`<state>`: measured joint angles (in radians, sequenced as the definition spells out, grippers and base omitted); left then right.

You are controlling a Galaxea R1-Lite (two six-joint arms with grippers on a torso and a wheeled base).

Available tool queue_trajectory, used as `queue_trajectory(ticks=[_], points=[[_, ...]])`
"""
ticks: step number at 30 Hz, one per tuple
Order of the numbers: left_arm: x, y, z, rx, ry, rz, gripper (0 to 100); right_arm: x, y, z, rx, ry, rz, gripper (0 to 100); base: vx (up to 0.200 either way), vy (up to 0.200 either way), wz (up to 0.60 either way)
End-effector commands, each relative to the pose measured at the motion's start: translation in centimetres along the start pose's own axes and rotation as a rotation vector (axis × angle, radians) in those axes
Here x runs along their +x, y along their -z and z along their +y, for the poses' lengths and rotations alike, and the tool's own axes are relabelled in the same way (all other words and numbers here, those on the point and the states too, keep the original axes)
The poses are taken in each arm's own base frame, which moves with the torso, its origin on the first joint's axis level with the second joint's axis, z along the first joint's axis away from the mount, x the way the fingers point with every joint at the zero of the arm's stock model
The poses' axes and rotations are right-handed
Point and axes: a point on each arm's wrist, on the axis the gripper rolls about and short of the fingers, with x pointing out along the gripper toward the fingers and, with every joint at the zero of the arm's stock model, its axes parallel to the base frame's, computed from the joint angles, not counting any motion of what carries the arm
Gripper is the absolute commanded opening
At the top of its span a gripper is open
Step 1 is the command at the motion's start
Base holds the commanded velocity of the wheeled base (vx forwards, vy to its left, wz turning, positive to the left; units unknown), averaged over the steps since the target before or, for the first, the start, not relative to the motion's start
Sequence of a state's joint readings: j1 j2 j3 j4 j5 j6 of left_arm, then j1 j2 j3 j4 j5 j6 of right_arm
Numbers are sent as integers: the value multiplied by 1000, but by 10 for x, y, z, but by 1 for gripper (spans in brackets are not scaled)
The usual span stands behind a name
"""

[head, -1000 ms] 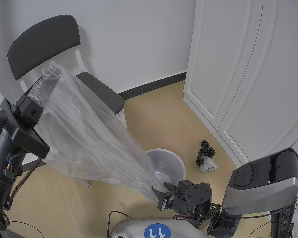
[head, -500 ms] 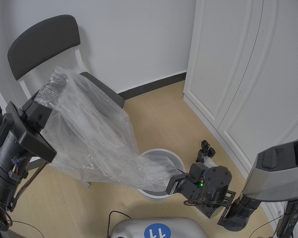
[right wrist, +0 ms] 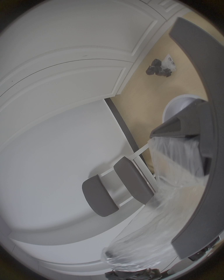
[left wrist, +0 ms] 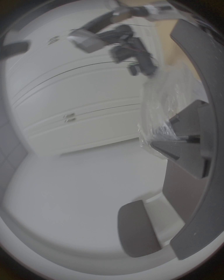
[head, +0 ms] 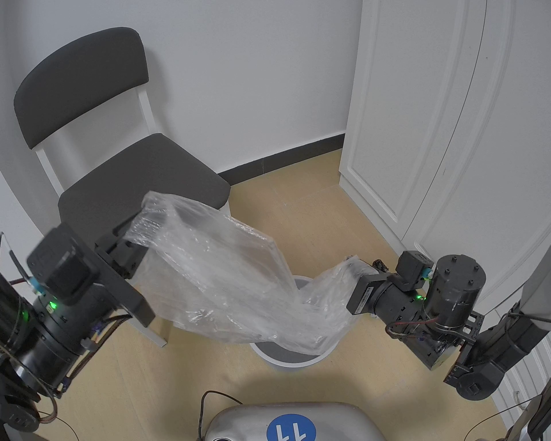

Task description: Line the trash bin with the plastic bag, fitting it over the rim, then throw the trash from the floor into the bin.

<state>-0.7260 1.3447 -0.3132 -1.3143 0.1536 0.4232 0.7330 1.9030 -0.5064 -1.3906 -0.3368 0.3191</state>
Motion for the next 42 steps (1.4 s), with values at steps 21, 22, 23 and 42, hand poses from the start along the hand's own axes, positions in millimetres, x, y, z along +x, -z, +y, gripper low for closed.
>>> queue_trajectory(ticks=[21,22,23,42], points=[[35,45,2,1088,73,-19,0,-24,-66,-7,-123,94,56,0,0,0,0],[34,40,3,1150,72,-69,0,-23,-67,-6,-131,89,52,0,0,0,0],[34,40,3,1150,72,-69,0,-23,-67,-6,-131,89,52,0,0,0,0],[6,48,3,1285,119,-48,0,-19,-58,5,-155,46,72,0,0,0,0]])
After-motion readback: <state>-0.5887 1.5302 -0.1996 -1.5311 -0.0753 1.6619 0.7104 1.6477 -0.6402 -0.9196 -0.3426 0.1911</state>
